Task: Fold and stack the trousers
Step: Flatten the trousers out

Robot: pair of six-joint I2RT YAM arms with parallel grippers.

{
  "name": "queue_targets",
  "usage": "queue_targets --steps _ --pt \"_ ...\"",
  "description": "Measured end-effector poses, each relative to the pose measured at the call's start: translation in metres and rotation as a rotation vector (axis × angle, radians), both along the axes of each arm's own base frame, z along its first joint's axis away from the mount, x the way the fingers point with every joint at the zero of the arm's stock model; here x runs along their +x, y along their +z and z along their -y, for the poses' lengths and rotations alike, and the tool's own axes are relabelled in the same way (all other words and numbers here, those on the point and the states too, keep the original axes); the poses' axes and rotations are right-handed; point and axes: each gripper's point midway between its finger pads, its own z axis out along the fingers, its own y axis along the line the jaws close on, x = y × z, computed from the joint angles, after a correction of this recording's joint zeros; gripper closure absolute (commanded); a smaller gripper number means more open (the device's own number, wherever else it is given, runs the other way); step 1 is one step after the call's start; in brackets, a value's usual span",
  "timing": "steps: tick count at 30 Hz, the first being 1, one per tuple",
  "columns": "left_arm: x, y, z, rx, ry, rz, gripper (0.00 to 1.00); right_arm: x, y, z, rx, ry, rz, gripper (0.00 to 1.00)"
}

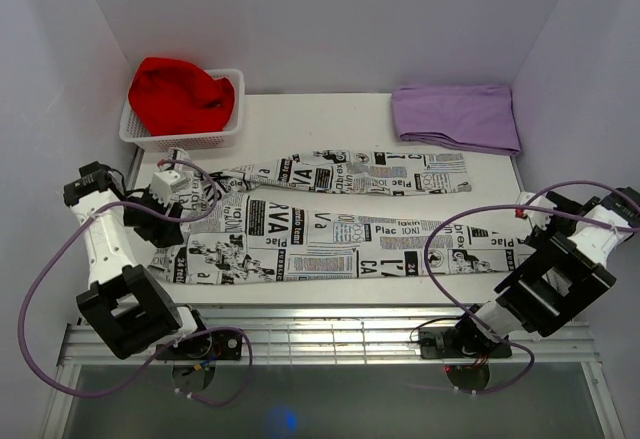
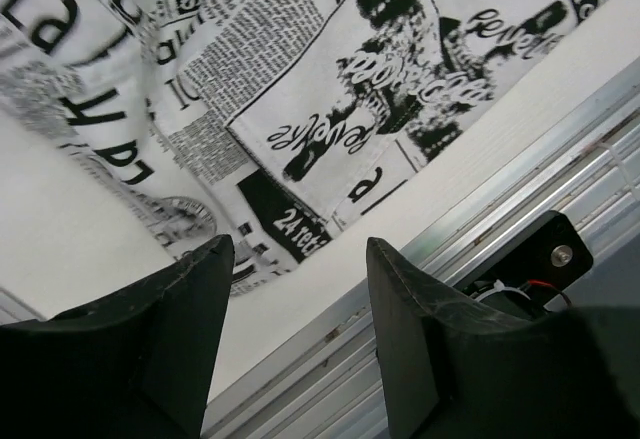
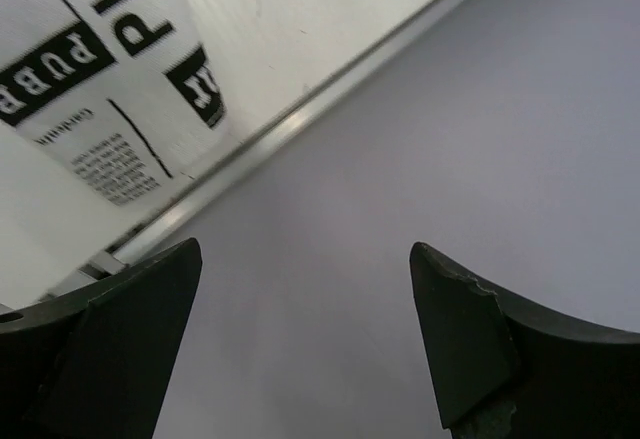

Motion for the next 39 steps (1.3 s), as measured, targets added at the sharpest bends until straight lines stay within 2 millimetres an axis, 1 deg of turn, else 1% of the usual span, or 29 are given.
queue_targets --steps 2,3,5,7,9,11,13,14,15,16,17,18,19,20,22,24,26,28,30,32,33,34,35,36,37,39 --pt "0.0 0.001 -0.009 0.02 0.012 0.023 0.32 0.009 0.011 0.013 -0.032 -0.002 0.021 0.1" --pt "0.0 0.002 -0.015 0.027 0.023 0.034 0.12 0.011 0.016 0.016 -0.044 -0.004 0.032 0.1" --pt "0.0 0.004 -0.024 0.033 0.049 0.05 0.02 0.014 0.023 0.018 -0.053 -0.001 0.046 0.1" --pt "0.003 0.009 -0.032 0.026 0.089 0.061 0.02 0.018 0.026 0.015 -0.046 0.01 0.058 0.08" --pt "0.013 0.016 -0.036 -0.004 0.132 0.071 0.02 0.024 0.027 0.008 -0.025 0.009 0.056 0.04" --pt "0.03 0.021 -0.041 -0.044 0.177 0.084 0.02 0.036 0.023 -0.01 0.009 0.026 0.048 0.02" --pt "0.051 0.023 -0.049 -0.097 0.233 0.079 0.04 0.054 0.016 -0.038 0.068 0.038 0.029 0.02" --pt "0.066 0.024 -0.055 -0.122 0.263 0.082 0.05 0.066 0.01 -0.058 0.108 0.048 0.012 0.02" --pt "0.078 0.024 -0.062 -0.139 0.286 0.087 0.05 0.075 0.006 -0.073 0.136 0.054 0.001 0.02" --pt "0.103 0.025 -0.074 -0.191 0.355 0.078 0.05 0.083 0.001 -0.089 0.167 0.058 -0.013 0.02" --pt "0.105 0.025 -0.075 -0.194 0.359 0.077 0.05 0.093 -0.003 -0.107 0.196 0.066 -0.03 0.02" --pt "0.119 0.024 -0.083 -0.214 0.394 0.074 0.05 0.102 -0.007 -0.121 0.221 0.059 -0.047 0.02" --pt "0.132 0.026 -0.089 -0.244 0.429 0.072 0.04 0.111 -0.01 -0.13 0.239 0.047 -0.053 0.02" --pt "0.149 0.028 -0.097 -0.268 0.461 0.078 0.03 0.124 -0.014 -0.14 0.253 0.032 -0.062 0.02" --pt "0.172 0.028 -0.107 -0.311 0.509 0.079 0.02 0.145 -0.019 -0.151 0.26 0.02 -0.059 0.02" --pt "0.188 0.023 -0.114 -0.342 0.553 0.069 0.02 0.167 -0.027 -0.16 0.266 0.01 -0.063 0.03" --pt "0.2 0.013 -0.113 -0.366 0.588 0.044 0.02 0.184 -0.038 -0.168 0.263 0.014 -0.068 0.06" --pt "0.207 0.003 -0.108 -0.378 0.612 0.013 0.02 0.193 -0.051 -0.174 0.253 0.024 -0.084 0.06" --pt "0.211 -0.005 -0.102 -0.388 0.634 -0.01 0.02 0.193 -0.063 -0.182 0.241 0.046 -0.109 0.07" --pt "0.214 -0.01 -0.096 -0.398 0.64 -0.022 0.02 0.192 -0.072 -0.186 0.216 0.077 -0.12 0.03" --pt "0.215 -0.012 -0.094 -0.402 0.645 -0.024 0.04 0.193 -0.073 -0.189 0.209 0.096 -0.117 0.0" --pt "0.215 -0.015 -0.094 -0.406 0.649 -0.028 0.05 0.194 -0.072 -0.19 0.192 0.114 -0.107 0.13" --pt "0.214 -0.018 -0.093 -0.408 0.653 -0.032 0.06 0.196 -0.072 -0.19 0.175 0.136 -0.099 0.23" --pt "0.213 -0.022 -0.093 -0.411 0.661 -0.039 0.1 0.197 -0.072 -0.189 0.158 0.147 -0.096 0.48" --pt "0.212 -0.025 -0.093 -0.413 0.666 -0.047 0.14 0.198 -0.074 -0.189 0.149 0.157 -0.099 0.59" --pt "0.209 -0.032 -0.092 -0.415 0.671 -0.057 0.25 0.198 -0.079 -0.185 0.118 0.166 -0.107 0.79"
